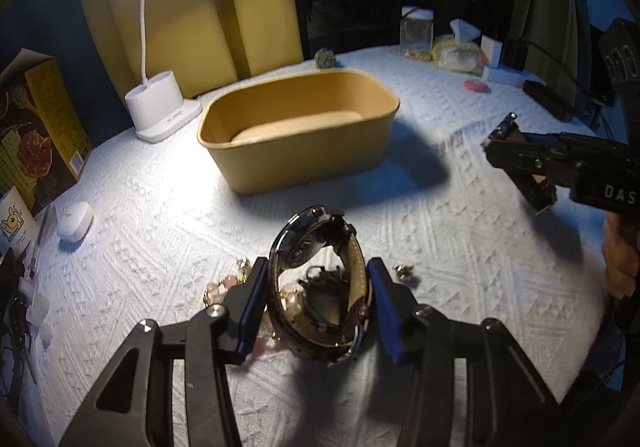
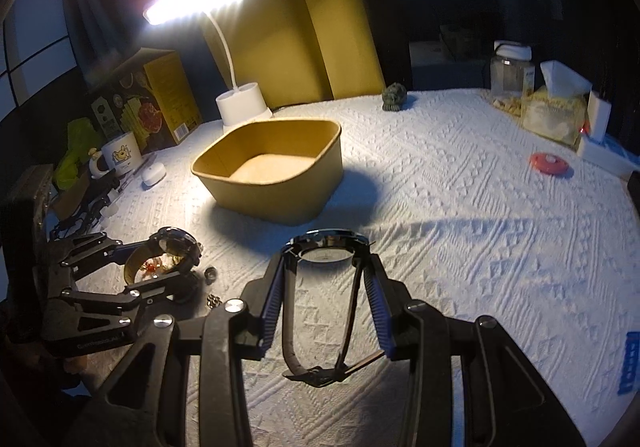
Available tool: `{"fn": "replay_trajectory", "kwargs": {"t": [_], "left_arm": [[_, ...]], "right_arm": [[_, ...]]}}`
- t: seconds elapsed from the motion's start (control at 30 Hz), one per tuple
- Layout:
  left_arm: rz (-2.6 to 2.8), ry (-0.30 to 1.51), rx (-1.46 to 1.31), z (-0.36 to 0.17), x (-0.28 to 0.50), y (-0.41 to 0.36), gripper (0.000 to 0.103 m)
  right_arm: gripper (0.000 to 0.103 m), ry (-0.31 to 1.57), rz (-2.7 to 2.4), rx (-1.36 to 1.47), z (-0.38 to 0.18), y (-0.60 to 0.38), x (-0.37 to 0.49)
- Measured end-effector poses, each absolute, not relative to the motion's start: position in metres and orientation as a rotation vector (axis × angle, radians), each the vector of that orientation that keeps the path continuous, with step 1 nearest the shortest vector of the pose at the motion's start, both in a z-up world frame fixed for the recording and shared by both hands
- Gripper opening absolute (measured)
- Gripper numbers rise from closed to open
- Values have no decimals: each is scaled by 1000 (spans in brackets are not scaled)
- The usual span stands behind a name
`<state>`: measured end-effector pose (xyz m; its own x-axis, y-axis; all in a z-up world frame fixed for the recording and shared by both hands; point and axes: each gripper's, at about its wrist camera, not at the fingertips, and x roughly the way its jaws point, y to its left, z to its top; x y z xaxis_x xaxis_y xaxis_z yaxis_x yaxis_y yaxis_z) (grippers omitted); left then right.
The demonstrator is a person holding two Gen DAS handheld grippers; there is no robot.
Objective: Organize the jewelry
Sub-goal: 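Carry both watches over the tan bin and open both grippers to drop them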
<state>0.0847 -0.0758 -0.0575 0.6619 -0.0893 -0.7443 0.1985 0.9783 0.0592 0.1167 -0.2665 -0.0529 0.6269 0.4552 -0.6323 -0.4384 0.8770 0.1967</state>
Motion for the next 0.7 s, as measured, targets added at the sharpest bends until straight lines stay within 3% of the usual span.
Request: {"fn": "replay_trajectory", "kwargs": {"t": [0.7], "left_arm": [[-167, 678, 101, -1, 106, -49, 49]], "right_arm": [[37, 636, 507, -43, 5, -245, 149]]}}
